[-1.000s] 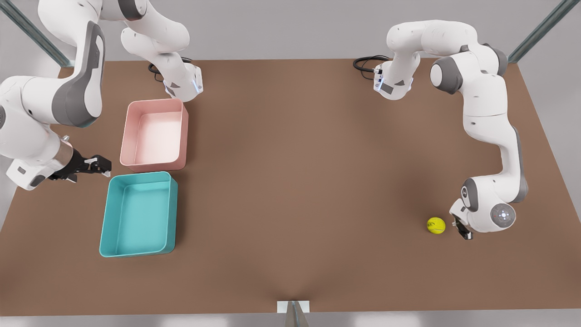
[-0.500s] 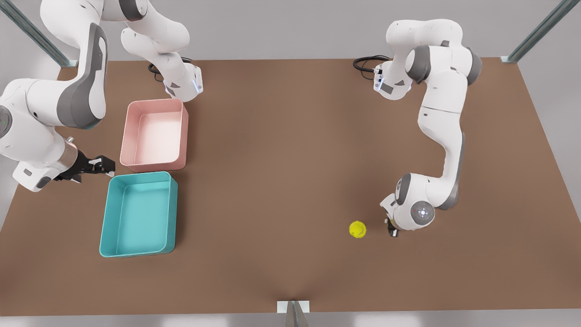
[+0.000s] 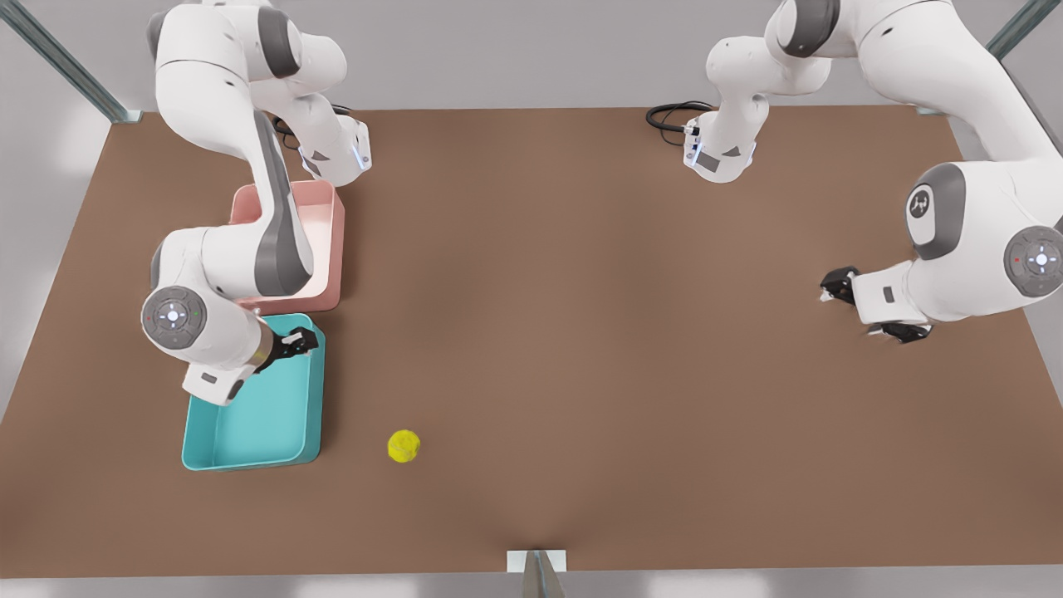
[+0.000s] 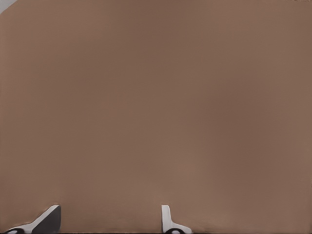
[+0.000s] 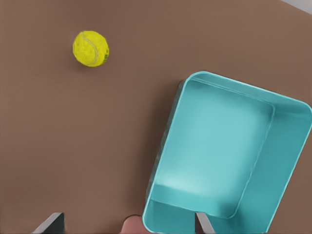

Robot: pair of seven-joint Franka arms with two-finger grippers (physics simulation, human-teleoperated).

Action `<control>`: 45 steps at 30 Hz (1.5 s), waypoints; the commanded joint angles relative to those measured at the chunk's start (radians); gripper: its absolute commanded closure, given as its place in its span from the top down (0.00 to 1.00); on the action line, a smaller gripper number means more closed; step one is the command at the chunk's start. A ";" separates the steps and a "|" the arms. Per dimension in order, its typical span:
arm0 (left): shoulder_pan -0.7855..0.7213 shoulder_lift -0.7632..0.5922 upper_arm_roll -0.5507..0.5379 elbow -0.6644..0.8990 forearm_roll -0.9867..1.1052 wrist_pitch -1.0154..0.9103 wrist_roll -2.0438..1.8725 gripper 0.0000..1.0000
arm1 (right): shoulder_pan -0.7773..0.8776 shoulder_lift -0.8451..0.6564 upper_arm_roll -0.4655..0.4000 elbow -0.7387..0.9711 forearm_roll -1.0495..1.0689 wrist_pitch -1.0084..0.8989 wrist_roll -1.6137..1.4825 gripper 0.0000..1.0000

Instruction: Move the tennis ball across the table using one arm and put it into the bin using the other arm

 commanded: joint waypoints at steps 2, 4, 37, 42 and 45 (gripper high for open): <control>0.045 -0.002 -0.001 0.000 0.030 -0.104 -0.602 1.00 | 0.002 0.068 -0.001 0.002 0.049 0.145 0.148 1.00; 0.041 0.001 -0.001 0.000 0.032 -0.115 -0.666 1.00 | -0.004 0.108 -0.003 0.003 0.051 0.208 0.136 1.00; 0.044 0.031 -0.002 -0.001 0.040 -0.117 -0.668 1.00 | -0.064 0.584 -0.001 0.355 0.210 0.593 -0.469 1.00; 0.044 0.038 -0.002 -0.001 0.040 -0.129 -0.668 1.00 | -0.064 0.605 -0.003 0.355 0.210 0.616 -0.459 1.00; 0.044 0.040 -0.002 -0.001 0.040 -0.127 -0.668 1.00 | -0.064 0.613 -0.003 0.346 0.215 0.616 -0.426 1.00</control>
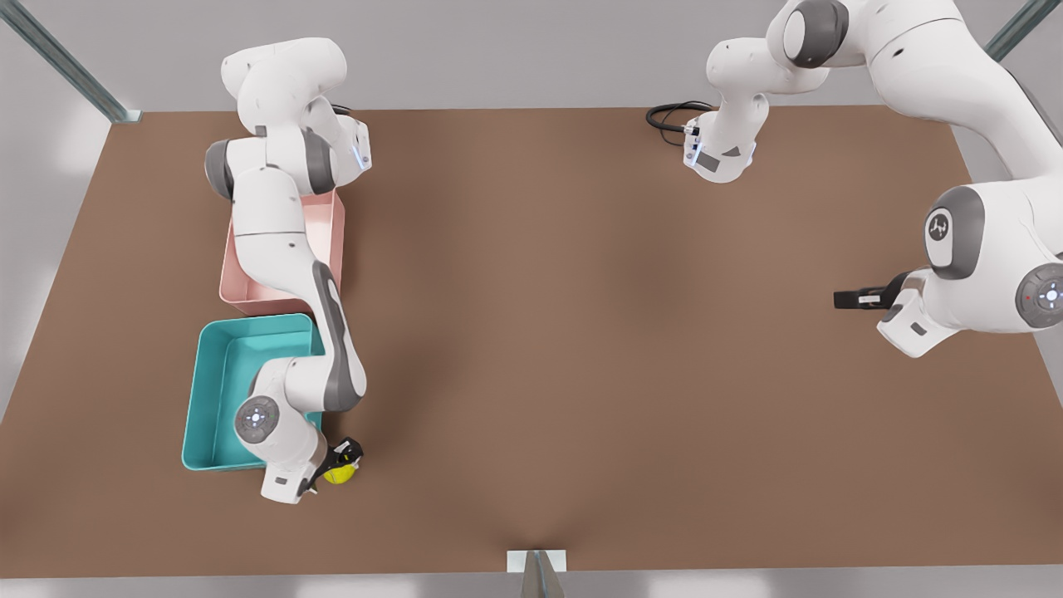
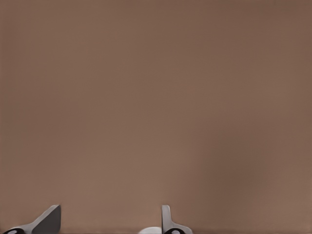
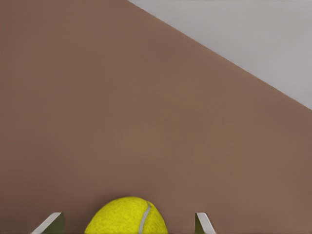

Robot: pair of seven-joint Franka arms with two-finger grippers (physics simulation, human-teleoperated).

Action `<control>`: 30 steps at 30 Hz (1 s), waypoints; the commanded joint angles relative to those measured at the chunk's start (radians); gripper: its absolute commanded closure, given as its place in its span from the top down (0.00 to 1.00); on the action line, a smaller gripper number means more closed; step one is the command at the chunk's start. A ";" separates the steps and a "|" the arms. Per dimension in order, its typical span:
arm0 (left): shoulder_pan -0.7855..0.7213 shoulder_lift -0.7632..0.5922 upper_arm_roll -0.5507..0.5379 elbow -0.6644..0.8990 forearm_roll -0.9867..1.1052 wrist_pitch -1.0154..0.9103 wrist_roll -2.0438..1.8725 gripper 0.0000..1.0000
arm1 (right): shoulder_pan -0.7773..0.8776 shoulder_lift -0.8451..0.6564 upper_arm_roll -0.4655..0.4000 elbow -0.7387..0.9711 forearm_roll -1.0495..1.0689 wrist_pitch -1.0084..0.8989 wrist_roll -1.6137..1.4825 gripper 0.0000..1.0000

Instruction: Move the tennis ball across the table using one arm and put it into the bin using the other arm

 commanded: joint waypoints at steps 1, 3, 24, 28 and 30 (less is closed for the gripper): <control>0.000 0.000 0.000 0.000 0.000 -0.006 -0.055 1.00 | 0.000 0.000 0.000 -0.007 0.005 0.015 -0.129 1.00; 0.000 -0.002 0.000 0.000 0.000 -0.005 -0.055 1.00 | 0.000 -0.003 0.000 -0.015 0.031 0.004 -0.128 1.00; -0.006 0.029 -0.001 0.005 -0.009 -0.015 -0.050 1.00 | 0.008 0.011 -0.002 -0.064 0.014 0.007 -0.129 1.00; -0.009 0.021 -0.041 0.014 -0.007 0.000 -0.048 1.00 | 0.009 0.027 -0.002 -0.064 0.012 0.015 -0.129 1.00; -0.002 -0.016 -0.142 0.010 0.000 0.057 -0.047 1.00 | 0.009 0.032 -0.002 -0.063 0.012 0.016 -0.128 1.00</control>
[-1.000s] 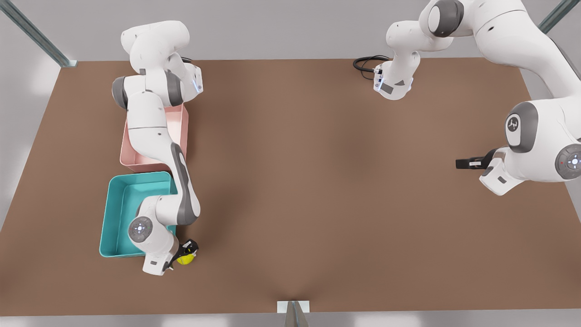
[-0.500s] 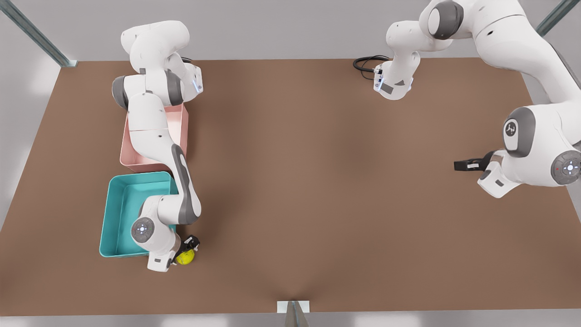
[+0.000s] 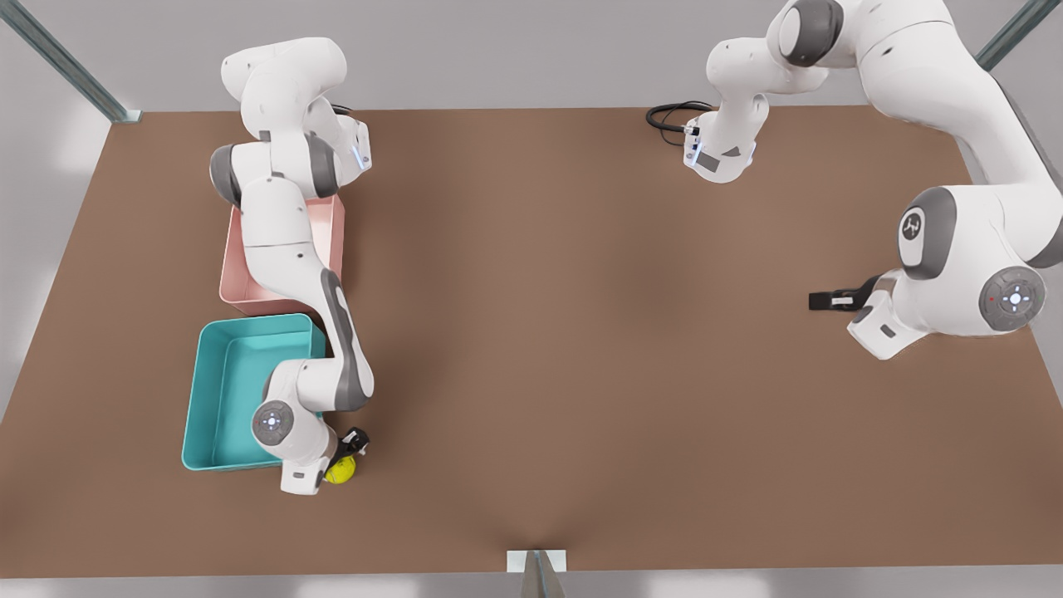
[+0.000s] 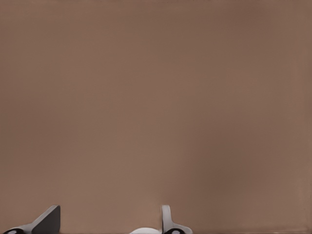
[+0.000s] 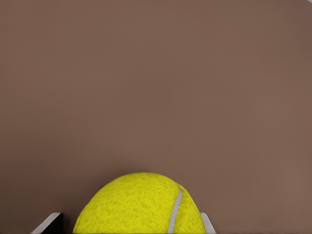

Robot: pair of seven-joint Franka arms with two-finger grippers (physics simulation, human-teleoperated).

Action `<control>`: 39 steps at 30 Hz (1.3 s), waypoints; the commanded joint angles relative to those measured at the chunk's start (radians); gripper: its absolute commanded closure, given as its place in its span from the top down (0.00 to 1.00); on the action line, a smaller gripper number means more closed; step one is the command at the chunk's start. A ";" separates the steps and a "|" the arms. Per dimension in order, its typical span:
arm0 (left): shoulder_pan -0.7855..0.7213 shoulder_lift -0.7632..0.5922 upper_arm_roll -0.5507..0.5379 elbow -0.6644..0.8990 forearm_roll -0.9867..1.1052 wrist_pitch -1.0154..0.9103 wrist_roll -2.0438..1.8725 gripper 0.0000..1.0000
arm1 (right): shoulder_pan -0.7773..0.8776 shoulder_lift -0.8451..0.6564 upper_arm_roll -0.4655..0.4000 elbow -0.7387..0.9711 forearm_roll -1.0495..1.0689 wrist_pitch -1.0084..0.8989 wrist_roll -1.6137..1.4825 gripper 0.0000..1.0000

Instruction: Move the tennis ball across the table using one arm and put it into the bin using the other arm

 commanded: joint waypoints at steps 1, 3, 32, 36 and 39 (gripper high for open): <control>0.003 -0.015 -0.037 -0.001 0.007 0.053 -0.006 1.00 | 0.000 0.001 0.000 0.001 0.001 0.005 -0.028 1.00; 0.003 -0.012 -0.037 -0.001 0.007 0.053 -0.006 1.00 | 0.008 0.007 0.000 0.001 0.002 0.013 -0.028 1.00; 0.034 0.011 -0.037 -0.013 0.001 0.042 -0.007 1.00 | -0.074 -0.517 -0.061 -0.421 -0.019 -0.302 -0.173 0.55; 0.034 0.007 -0.051 -0.019 -0.002 0.030 -0.007 1.00 | -0.152 -0.473 -0.069 -0.455 -0.060 -0.306 -0.218 1.00; 0.032 -0.005 -0.052 -0.018 0.001 0.016 -0.009 1.00 | -0.152 -0.459 -0.068 -0.455 -0.048 -0.305 -0.216 1.00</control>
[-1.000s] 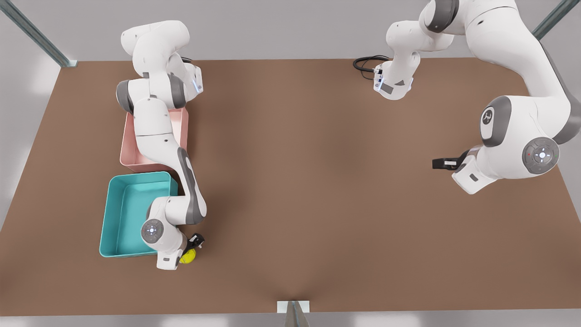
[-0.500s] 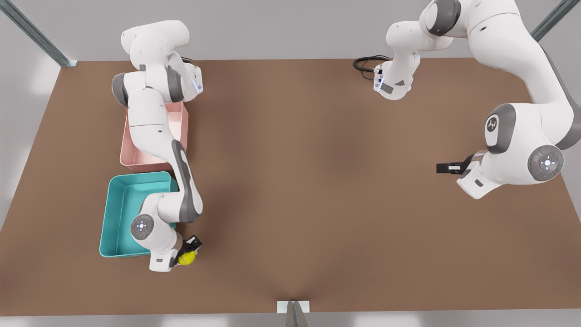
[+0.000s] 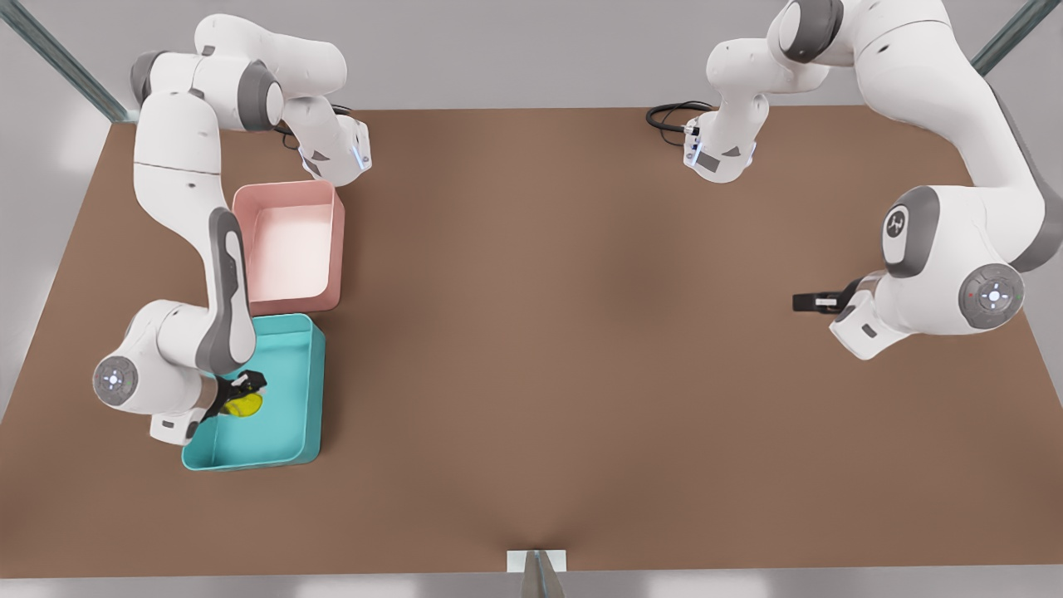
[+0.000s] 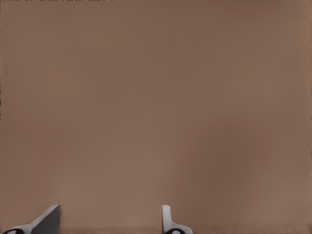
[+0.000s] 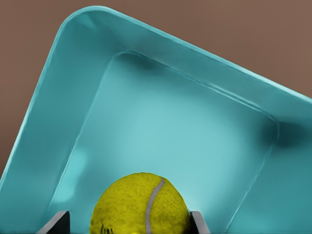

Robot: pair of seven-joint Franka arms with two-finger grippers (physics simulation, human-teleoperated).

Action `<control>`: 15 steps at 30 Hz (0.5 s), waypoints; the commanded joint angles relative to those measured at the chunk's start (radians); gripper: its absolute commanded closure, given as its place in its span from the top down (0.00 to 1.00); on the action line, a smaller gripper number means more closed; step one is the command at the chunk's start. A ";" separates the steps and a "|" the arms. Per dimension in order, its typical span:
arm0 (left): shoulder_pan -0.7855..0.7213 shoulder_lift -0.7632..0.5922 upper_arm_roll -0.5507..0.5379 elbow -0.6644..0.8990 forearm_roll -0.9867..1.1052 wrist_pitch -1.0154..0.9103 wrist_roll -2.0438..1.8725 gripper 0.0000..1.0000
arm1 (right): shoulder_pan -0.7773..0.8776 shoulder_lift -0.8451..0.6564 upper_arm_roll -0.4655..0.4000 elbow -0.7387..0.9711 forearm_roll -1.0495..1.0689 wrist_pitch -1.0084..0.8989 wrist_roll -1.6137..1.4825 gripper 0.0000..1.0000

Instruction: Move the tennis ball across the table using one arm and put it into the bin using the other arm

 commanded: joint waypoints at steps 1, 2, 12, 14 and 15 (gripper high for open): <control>0.000 -0.005 -0.001 0.000 0.002 -0.014 -0.002 1.00 | 0.001 0.003 0.001 0.000 0.000 -0.043 -0.098 1.00; 0.000 -0.005 -0.001 0.001 0.002 -0.014 -0.002 1.00 | 0.001 0.005 0.002 0.000 0.002 -0.043 -0.095 1.00; 0.000 -0.005 -0.001 0.000 0.002 -0.022 -0.005 1.00 | 0.265 -0.171 -0.001 0.310 -0.166 -0.578 0.855 1.00; 0.002 -0.010 -0.001 0.000 0.003 -0.036 -0.003 1.00 | 0.158 -0.334 0.078 0.261 -0.192 -0.664 0.910 1.00; 0.002 -0.011 -0.001 0.000 0.002 -0.036 -0.003 1.00 | 0.012 -0.398 0.192 0.195 -0.208 -0.663 0.913 1.00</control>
